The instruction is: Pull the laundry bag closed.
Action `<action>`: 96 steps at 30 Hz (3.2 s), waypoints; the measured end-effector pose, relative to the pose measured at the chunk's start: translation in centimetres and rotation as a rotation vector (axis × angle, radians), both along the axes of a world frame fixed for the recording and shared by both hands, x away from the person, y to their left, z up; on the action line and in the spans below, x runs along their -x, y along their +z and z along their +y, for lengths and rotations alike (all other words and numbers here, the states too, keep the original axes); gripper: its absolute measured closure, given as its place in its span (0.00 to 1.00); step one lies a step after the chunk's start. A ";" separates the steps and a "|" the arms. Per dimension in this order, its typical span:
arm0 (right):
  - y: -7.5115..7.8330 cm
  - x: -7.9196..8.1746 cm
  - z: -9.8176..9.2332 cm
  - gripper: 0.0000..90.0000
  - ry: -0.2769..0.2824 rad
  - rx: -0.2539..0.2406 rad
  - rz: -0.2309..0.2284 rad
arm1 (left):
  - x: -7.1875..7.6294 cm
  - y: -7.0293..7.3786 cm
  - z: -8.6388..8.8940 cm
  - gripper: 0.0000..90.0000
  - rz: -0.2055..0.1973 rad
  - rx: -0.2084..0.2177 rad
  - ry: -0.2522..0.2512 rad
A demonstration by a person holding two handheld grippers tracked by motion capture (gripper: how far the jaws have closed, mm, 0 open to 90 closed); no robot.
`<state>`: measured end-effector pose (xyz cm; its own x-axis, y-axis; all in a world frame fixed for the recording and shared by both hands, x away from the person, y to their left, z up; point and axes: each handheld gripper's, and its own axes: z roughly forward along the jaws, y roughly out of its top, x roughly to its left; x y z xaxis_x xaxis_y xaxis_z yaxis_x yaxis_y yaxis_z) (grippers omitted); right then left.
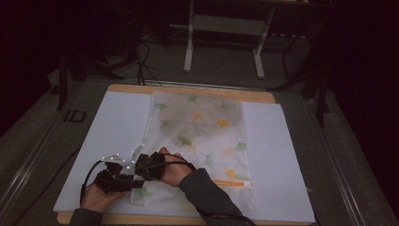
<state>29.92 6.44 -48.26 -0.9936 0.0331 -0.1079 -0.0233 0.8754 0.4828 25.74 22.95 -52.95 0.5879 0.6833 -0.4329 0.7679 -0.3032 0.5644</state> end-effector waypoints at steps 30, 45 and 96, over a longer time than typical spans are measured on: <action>-1.0 -0.2 -0.5 0.94 0.011 0.031 0.016 | -0.1 -0.1 0.1 0.98 -0.019 0.046 -0.028; -1.2 0.0 -0.9 0.94 0.014 0.062 -0.017 | -0.1 0.2 0.7 0.99 -0.024 0.097 -0.024; -0.4 0.6 -4.3 0.95 0.016 0.121 -0.056 | 0.1 0.4 1.1 0.98 -0.042 0.103 -0.014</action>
